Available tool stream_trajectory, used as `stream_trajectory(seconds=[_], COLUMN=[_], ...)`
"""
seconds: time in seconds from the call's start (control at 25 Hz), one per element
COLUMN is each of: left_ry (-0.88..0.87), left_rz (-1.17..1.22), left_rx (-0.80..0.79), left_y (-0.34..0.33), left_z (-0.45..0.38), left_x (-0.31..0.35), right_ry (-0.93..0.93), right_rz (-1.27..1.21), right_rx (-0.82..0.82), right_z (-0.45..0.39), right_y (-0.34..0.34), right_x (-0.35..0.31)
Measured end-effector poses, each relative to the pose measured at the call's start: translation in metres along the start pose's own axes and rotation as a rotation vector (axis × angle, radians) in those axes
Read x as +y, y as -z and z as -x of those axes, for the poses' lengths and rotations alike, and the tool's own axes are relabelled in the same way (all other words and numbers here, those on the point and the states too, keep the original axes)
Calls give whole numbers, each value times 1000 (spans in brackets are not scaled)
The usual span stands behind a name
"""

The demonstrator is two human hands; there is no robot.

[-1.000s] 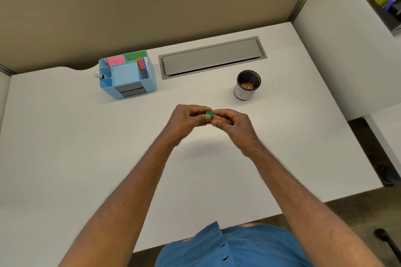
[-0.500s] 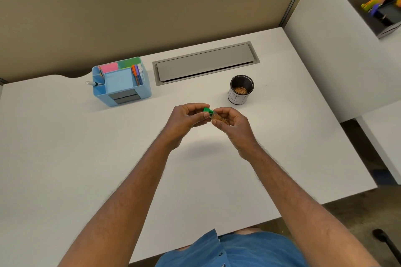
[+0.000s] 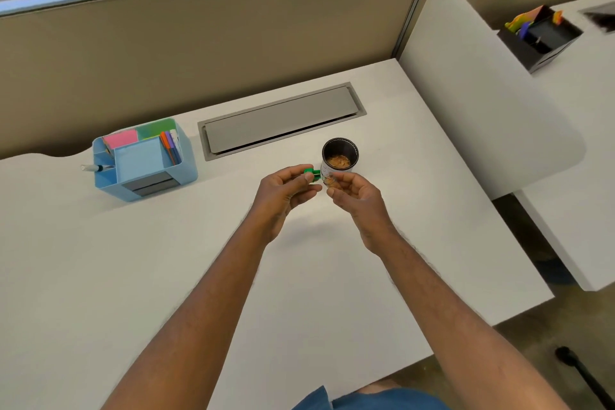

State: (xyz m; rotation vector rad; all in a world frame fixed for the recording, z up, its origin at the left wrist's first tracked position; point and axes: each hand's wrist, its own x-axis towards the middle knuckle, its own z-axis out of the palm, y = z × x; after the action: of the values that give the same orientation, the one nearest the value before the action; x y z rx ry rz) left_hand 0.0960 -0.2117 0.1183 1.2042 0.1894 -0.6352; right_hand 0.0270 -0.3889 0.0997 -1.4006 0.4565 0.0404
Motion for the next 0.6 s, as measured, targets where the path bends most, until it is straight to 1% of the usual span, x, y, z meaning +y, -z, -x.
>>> stream_trajectory(seconds=[0.2,0.28,0.4,0.48,0.6], left_ry=[10,8,13,14,9], left_rz=[-16,-28,-112,-177,-238], left_rx=[28,63,133,176,214], left_y=[-12,-16,-21,-23,-24], left_z=[-32,-45,-66,-77,-91], left_x=[1,1,-1,-4,-8], right_ry=[-1,13,31,46,78], right_rz=[3,37,118,229,471], right_rx=[82,124,196,234,251], right_z=[-24,-34,-52,-64,-83], right_y=[22,29,39,44,50], right_x=[-6,-8,-10,-9,-3])
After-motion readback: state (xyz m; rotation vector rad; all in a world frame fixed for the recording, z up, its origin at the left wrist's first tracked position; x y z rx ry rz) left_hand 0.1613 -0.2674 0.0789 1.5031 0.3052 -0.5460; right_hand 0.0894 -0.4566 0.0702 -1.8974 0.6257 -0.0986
